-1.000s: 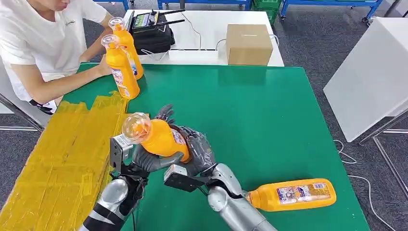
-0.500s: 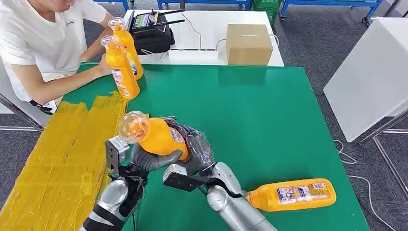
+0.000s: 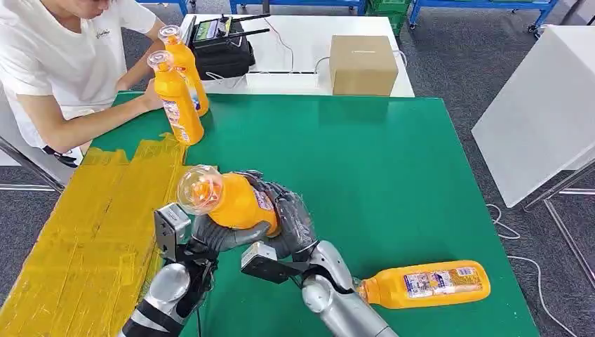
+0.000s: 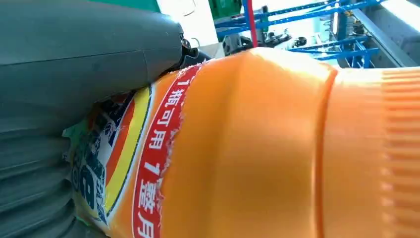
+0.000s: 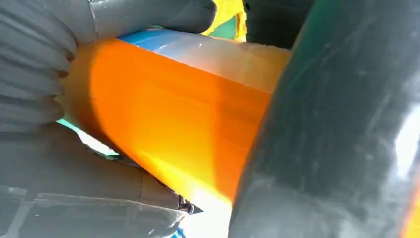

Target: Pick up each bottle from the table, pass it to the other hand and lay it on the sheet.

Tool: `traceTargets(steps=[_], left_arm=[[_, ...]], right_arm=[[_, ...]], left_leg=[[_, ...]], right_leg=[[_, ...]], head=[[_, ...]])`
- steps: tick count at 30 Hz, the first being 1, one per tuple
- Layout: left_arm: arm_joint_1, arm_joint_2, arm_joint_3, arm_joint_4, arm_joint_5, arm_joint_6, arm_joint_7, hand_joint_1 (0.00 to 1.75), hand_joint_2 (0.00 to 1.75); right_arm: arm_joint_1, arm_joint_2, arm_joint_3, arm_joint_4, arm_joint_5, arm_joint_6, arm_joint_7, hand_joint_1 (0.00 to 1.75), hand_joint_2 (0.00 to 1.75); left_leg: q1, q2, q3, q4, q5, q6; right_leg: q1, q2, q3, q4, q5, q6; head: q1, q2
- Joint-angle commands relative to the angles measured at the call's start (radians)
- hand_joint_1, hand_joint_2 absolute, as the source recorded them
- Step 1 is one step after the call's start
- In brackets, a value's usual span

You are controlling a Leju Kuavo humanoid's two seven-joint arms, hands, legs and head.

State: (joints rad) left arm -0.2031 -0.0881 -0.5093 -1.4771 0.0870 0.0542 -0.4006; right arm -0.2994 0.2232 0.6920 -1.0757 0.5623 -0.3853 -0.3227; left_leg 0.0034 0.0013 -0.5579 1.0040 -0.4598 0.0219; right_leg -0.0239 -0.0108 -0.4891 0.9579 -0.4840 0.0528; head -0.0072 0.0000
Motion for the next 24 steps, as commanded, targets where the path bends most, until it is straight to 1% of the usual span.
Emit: traceTargets(steps=[1, 2, 4, 5, 6, 8, 9, 11, 12, 13, 14, 16, 18, 19, 20, 21, 24], left_arm=[[-0.092, -0.010, -0.021, -0.002, 0.001, 0.013, -0.005, 1.75, 1.75], [-0.092, -0.010, -0.021, -0.002, 0.001, 0.013, -0.005, 1.75, 1.75], [-0.090, -0.009, -0.020, -0.004, -0.004, 0.021, -0.007, 1.75, 1.75], [-0.088, -0.004, -0.013, -0.010, -0.017, 0.036, -0.011, 1.75, 1.75], [-0.084, 0.009, -0.001, -0.025, -0.031, 0.050, -0.015, 1.75, 1.75], [-0.089, 0.039, 0.025, -0.045, -0.075, 0.085, -0.021, 1.75, 1.75], [-0.100, 0.062, 0.055, -0.052, -0.148, 0.141, -0.021, 1.75, 1.75], [-0.113, 0.084, 0.112, -0.053, -0.190, 0.164, -0.012, 1.75, 1.75], [-0.120, 0.093, 0.147, -0.047, -0.237, 0.193, -0.016, 1.75, 1.75], [-0.123, 0.096, 0.171, -0.043, -0.292, 0.235, -0.026, 1.75, 1.75], [-0.130, 0.105, 0.191, -0.034, -0.404, 0.312, -0.030, 1.75, 1.75], [-0.149, 0.126, 0.231, -0.009, -0.588, 0.416, -0.007, 1.75, 1.75], [-0.169, 0.143, 0.265, 0.018, -0.716, 0.467, 0.024, 1.75, 1.75], [-0.175, 0.150, 0.278, 0.035, -0.787, 0.494, 0.053, 1.75, 1.75], [-0.182, 0.160, 0.300, 0.059, -0.851, 0.514, 0.085, 1.75, 1.75], [-0.187, 0.168, 0.312, 0.072, -0.848, 0.512, 0.082, 1.75, 1.75], [-0.197, 0.184, 0.345, 0.142, -1.015, 0.574, 0.119, 1.75, 1.75]], right_arm=[[0.041, -0.040, 0.019, 0.014, 0.009, 0.003, 0.004, 1.75, 1.75], [0.041, -0.040, 0.019, 0.014, 0.009, 0.003, 0.004, 1.75, 1.75], [0.048, -0.039, 0.010, 0.001, 0.004, -0.007, 0.004, 1.75, 1.75], [0.063, -0.042, -0.010, -0.027, -0.007, -0.024, -0.005, 0.59, 1.75], [0.089, -0.054, -0.036, -0.081, -0.027, -0.026, -0.009, 0.00, 1.75], [0.139, -0.089, -0.078, -0.199, -0.101, 0.014, -0.030, 0.00, 1.75], [0.178, -0.120, -0.105, -0.302, -0.135, 0.030, -0.048, 0.00, 1.75], [0.226, -0.155, -0.140, -0.440, -0.183, 0.065, -0.081, 0.00, 1.75], [0.253, -0.167, -0.165, -0.512, -0.221, 0.095, -0.098, 0.00, 0.00], [0.270, -0.175, -0.183, -0.559, -0.236, 0.109, -0.105, 0.00, 0.00], [0.282, -0.181, -0.199, -0.598, -0.263, 0.132, -0.118, 0.00, 0.00], [0.302, -0.195, -0.232, -0.662, -0.307, 0.171, -0.129, 0.00, 0.00], [0.320, -0.206, -0.257, -0.708, -0.335, 0.191, -0.144, 0.00, 0.00], [0.327, -0.207, -0.269, -0.719, -0.336, 0.187, -0.145, 0.00, 1.75], [0.339, -0.212, -0.291, -0.737, -0.337, 0.178, -0.145, 0.00, 1.75], [0.348, -0.217, -0.303, -0.748, -0.346, 0.179, -0.144, 0.00, 1.75], [0.367, -0.218, -0.348, -0.771, -0.361, 0.170, -0.154, 0.00, 1.75]], left_leg=[[0.003, -0.006, 0.001, 0.000, 0.000, -0.001], [0.001, -0.004, 0.000, 0.000, 0.000, -0.001], [0.002, -0.005, 0.001, 0.000, 0.000, -0.001], [0.001, -0.004, 0.000, 0.000, 0.000, -0.001], [0.002, -0.005, 0.001, 0.000, 0.000, -0.001], [0.001, -0.005, 0.000, 0.000, 0.000, -0.001], [0.001, -0.006, -0.001, 0.000, 0.001, -0.001], [0.002, -0.008, 0.000, 0.000, 0.000, -0.001], [0.001, -0.006, 0.000, 0.000, 0.000, -0.001], [0.001, -0.005, -0.002, 0.001, 0.000, -0.001], [0.001, -0.004, -0.002, 0.000, 0.000, -0.001], [0.001, -0.004, -0.002, 0.001, 0.000, -0.001], [0.001, -0.004, -0.001, 0.000, 0.000, -0.001], [0.001, -0.004, -0.002, 0.000, 0.000, -0.001], [0.000, -0.003, -0.001, 0.000, 0.000, -0.001], [0.001, -0.004, 0.000, 0.000, 0.000, -0.001], [0.001, -0.002, 0.001, -0.001, 0.000, -0.001]], right_leg=[[0.003, -0.005, 0.005, -0.003, 0.000, -0.004], [0.002, -0.004, 0.002, -0.001, 0.000, -0.002], [0.003, -0.004, 0.004, -0.003, 0.000, -0.003], [0.002, -0.003, 0.002, -0.001, 0.000, -0.002], [0.002, -0.004, 0.004, -0.002, 0.000, -0.003], [0.002, -0.004, 0.002, -0.001, -0.001, -0.002], [0.001, -0.005, 0.002, -0.001, -0.001, -0.002], [0.002, -0.006, 0.004, -0.002, -0.001, -0.003], [0.002, -0.004, 0.003, -0.001, -0.001, -0.003], [0.001, -0.004, 0.001, 0.000, -0.001, -0.002], [0.001, -0.003, 0.001, 0.000, 0.000, -0.002], [0.001, -0.002, 0.001, 0.001, 0.000, -0.002], [0.001, -0.002, 0.001, 0.000, 0.000, -0.003], [0.001, -0.002, 0.001, 0.000, 0.000, -0.002], [0.001, -0.002, 0.001, 0.000, 0.000, -0.002], [0.001, -0.003, 0.002, 0.000, 0.000, -0.002], [0.001, -0.001, 0.003, -0.001, 0.000, -0.002]], head=[[0.000, 0.000], [0.000, 0.000], [0.000, 0.000], [0.000, 0.000], [0.000, 0.000], [0.000, 0.000], [0.000, 0.000], [0.000, 0.000], [0.000, 0.000], [0.000, 0.000], [0.000, 0.000], [0.000, 0.000], [0.000, 0.000], [0.000, 0.000], [0.000, 0.000], [0.000, 0.000], [0.000, 0.000]])
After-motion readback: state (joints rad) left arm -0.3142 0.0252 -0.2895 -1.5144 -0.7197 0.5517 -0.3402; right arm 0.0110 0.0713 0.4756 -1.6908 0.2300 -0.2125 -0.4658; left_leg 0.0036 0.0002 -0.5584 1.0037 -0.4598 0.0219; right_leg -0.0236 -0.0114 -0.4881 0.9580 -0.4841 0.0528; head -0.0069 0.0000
